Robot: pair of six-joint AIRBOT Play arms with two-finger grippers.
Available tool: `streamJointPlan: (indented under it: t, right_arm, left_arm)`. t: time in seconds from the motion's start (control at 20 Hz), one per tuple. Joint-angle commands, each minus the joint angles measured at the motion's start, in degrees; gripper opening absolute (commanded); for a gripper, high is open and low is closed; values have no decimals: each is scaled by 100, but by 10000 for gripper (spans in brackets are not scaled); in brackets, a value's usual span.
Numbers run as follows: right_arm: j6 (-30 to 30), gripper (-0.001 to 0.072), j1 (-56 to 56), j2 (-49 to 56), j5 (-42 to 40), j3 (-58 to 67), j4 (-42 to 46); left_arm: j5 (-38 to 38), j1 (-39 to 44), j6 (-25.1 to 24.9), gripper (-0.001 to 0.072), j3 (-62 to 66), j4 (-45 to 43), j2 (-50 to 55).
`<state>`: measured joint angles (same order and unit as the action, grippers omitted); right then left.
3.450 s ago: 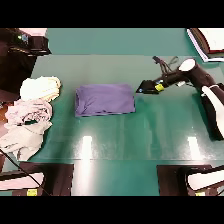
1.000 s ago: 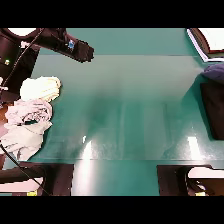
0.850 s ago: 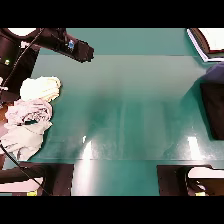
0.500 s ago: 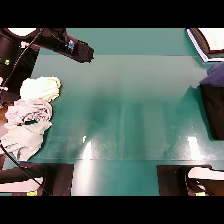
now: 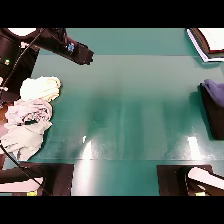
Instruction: Fold the shirts.
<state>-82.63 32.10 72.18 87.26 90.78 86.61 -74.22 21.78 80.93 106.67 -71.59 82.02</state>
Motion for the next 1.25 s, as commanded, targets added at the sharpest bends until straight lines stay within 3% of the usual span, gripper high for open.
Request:
streamJointPlan:
  t: [0.0,0.25,0.6,0.65,0.7,0.75,0.8,1.2]
  right_arm:
    - [-260,670,4,-402,476,-885,1541]
    - [-645,681,-28,-756,553,-1558,1624]
    - [-686,642,-382,-765,529,-1027,-1676]
    - [-684,534,-531,-763,522,-946,-1882]
    - [-682,378,-715,-763,516,-859,-1971]
    - [-673,168,-925,-763,509,-776,-1945]
    - [-601,18,-1150,-765,472,-706,-1945]
    - [-531,18,-2286,-763,114,-612,-1908]
  left_arm:
    - [-37,0,-39,26,-2,0,0]
    - [-35,0,-39,27,-2,0,0]
    - [-153,0,-33,26,-2,4,-2]
    - [-125,0,-33,26,-2,4,-2]
    - [-120,0,-33,26,-2,4,-2]
    - [-120,0,-33,26,-2,4,-2]
    - [-120,0,-33,26,-2,4,-2]
    - [-122,0,-33,26,-2,4,-2]
